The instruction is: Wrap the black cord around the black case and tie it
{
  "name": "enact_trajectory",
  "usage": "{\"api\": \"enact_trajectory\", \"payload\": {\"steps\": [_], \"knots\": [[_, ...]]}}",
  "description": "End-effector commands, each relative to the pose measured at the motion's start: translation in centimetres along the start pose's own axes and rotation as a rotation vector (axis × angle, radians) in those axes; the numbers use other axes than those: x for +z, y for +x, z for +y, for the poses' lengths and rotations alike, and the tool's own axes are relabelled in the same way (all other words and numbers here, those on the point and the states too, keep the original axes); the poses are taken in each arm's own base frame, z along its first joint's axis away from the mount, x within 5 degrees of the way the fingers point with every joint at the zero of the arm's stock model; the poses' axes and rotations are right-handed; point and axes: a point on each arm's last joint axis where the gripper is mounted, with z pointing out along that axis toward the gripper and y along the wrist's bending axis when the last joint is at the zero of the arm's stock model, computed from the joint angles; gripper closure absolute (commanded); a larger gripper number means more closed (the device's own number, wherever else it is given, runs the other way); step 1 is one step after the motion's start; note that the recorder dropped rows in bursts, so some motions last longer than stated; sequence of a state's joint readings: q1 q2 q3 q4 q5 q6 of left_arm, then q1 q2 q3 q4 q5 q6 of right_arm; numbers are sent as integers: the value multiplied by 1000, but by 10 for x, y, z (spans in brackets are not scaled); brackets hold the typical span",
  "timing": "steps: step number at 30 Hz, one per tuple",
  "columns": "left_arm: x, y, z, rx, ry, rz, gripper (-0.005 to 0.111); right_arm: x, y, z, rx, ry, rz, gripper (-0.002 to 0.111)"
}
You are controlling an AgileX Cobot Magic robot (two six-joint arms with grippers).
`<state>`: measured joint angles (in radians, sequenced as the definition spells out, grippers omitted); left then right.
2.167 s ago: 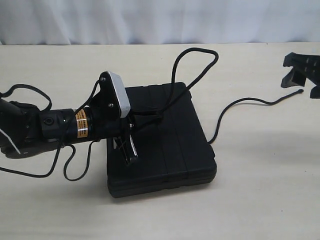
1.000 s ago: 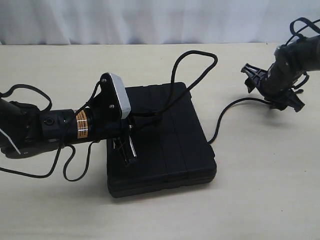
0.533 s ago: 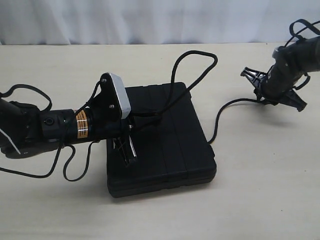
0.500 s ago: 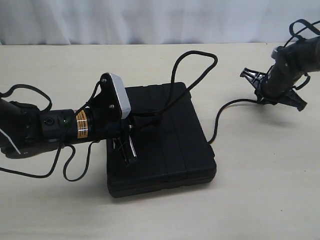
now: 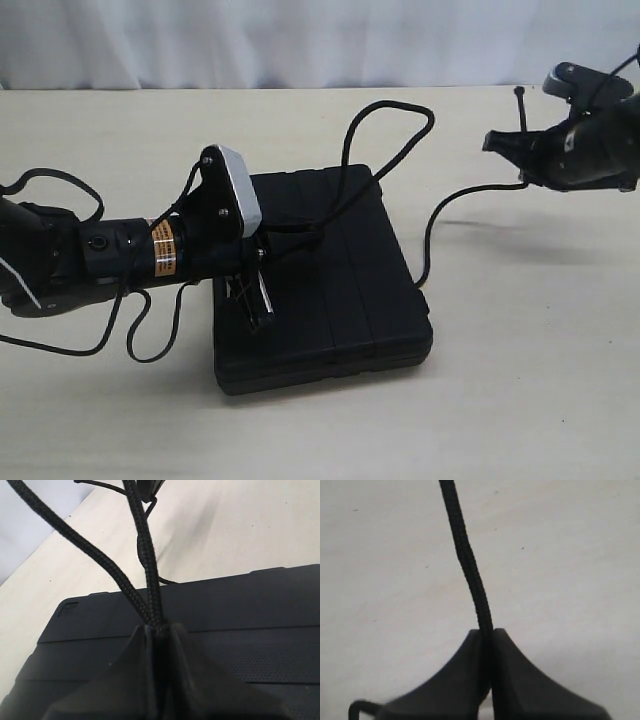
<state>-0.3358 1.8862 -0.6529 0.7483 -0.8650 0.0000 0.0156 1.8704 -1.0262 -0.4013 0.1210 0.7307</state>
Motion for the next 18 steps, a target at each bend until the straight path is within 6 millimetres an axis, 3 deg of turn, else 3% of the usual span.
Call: {"api": "enact_trajectory", "payload": {"steps": [1, 4, 9, 18], "knots": [[0, -1, 1, -32, -7, -6, 107, -26, 35, 3, -148, -224, -169, 104], [0, -1, 3, -74, -30, -6, 107, -42, 57, 9, -249, -387, -246, 104], [0, 0, 4, -128, -41, -3, 107, -52, 80, 11, -327, -501, -260, 104], [0, -1, 2, -153, -20, -13, 107, -54, 93, 14, -501, -554, -226, 104]]}}
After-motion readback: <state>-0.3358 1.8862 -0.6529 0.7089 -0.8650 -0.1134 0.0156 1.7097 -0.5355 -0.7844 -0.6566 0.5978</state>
